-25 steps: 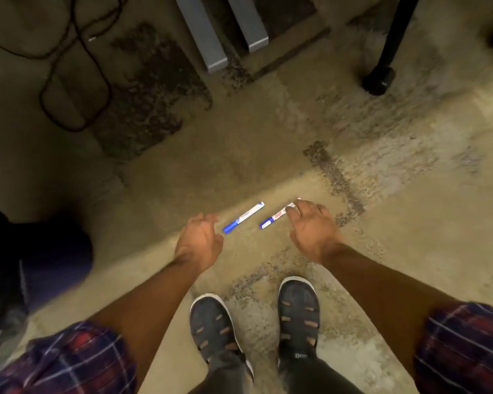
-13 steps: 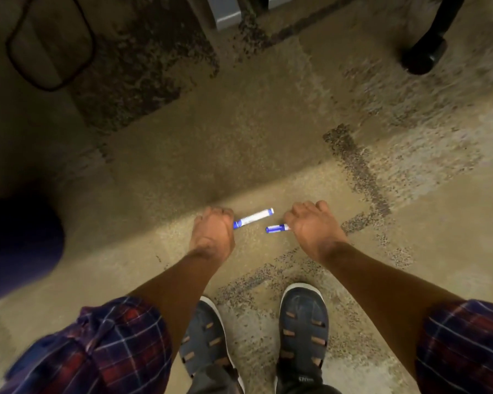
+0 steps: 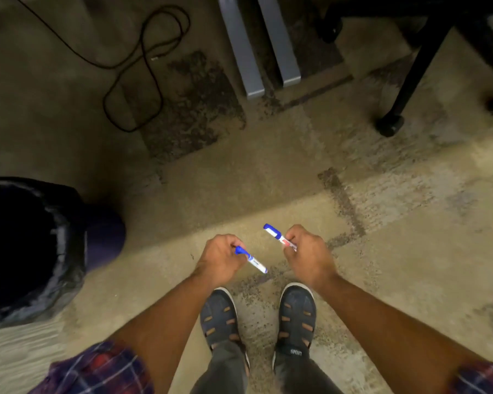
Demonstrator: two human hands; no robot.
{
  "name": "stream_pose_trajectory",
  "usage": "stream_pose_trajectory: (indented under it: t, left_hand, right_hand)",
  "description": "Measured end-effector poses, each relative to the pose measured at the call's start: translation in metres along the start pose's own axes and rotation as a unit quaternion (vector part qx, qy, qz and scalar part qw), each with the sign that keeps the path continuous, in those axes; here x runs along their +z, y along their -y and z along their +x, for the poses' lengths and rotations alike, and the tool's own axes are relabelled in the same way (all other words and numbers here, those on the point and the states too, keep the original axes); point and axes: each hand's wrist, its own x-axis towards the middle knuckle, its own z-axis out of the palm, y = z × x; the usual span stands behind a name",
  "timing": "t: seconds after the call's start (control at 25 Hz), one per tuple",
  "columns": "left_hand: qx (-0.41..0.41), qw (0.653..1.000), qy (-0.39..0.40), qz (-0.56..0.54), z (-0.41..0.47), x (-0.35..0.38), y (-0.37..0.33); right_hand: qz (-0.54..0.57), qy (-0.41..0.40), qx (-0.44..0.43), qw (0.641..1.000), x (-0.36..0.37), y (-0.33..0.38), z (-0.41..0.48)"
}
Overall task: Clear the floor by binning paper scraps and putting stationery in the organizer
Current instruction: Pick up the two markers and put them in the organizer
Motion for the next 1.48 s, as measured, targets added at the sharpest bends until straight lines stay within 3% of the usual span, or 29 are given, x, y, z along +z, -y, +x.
stream_pose_trajectory:
  t: [0.2, 0.52, 0.8, 1.2, 1.48]
  left_hand:
    - [-0.006, 0.991, -0.002, -0.131, -0.084, -0.057, -0.078]
    - [0.055, 0.977, -0.069, -0.192, -0.202, -0.149, -0.207]
    - [0.032, 0.938, -0.099, -0.330, -0.299, -0.200, -0.277]
    - [0.006, 0.896, -0.149, -0.418, -0.407, -0.250, -0.308]
    - [0.015, 0.867, -0.196, -0.457, -0.442, -0.304, -0.301]
  right_hand:
    - [0.069, 0.014, -0.011, 0.997, -0.071, 0.073, -0.069]
    - [0.224, -0.044, -0.049, 0.972, -0.177, 0.178, -0.150]
    - [0.339, -0.034, -0.069, 0.938, -0.249, 0.232, -0.218]
    - [0.349, 0.004, -0.150, 0.925, -0.309, 0.303, -0.303]
    - [0.368, 0.070, -0.131, 0.918, -0.319, 0.369, -0.316]
